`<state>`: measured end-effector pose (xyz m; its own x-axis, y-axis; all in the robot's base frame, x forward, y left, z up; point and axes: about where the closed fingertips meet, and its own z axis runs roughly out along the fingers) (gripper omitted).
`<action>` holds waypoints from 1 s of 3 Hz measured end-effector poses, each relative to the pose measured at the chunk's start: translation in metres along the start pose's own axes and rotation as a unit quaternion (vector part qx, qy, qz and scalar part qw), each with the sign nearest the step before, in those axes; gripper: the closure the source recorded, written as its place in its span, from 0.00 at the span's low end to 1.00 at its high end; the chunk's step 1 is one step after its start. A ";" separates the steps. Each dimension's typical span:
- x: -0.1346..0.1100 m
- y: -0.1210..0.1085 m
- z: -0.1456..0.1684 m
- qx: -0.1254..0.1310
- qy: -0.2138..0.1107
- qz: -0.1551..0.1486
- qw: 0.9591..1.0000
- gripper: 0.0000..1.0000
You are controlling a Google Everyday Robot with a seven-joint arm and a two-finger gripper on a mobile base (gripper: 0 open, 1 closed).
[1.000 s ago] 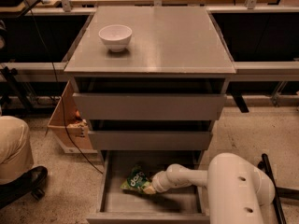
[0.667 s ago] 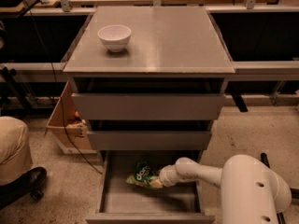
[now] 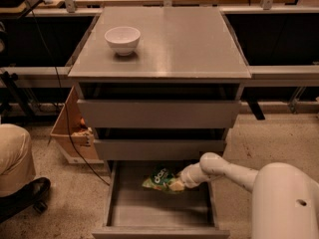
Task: Pick green rice chip bag from bottom drawer and place on counter
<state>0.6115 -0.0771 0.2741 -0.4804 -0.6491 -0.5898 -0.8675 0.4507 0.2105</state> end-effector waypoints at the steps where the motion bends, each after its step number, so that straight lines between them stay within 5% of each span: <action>1: 0.004 0.006 -0.024 -0.044 0.029 0.016 0.998 1.00; 3: 0.012 0.017 -0.024 -0.046 0.041 0.019 0.998 1.00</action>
Offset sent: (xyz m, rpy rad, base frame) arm 0.0016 -0.0150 0.0177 -0.0071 0.0580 0.0100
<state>0.5879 -0.0924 0.2894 -0.5180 -0.6824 -0.5157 -0.8553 0.4194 0.3042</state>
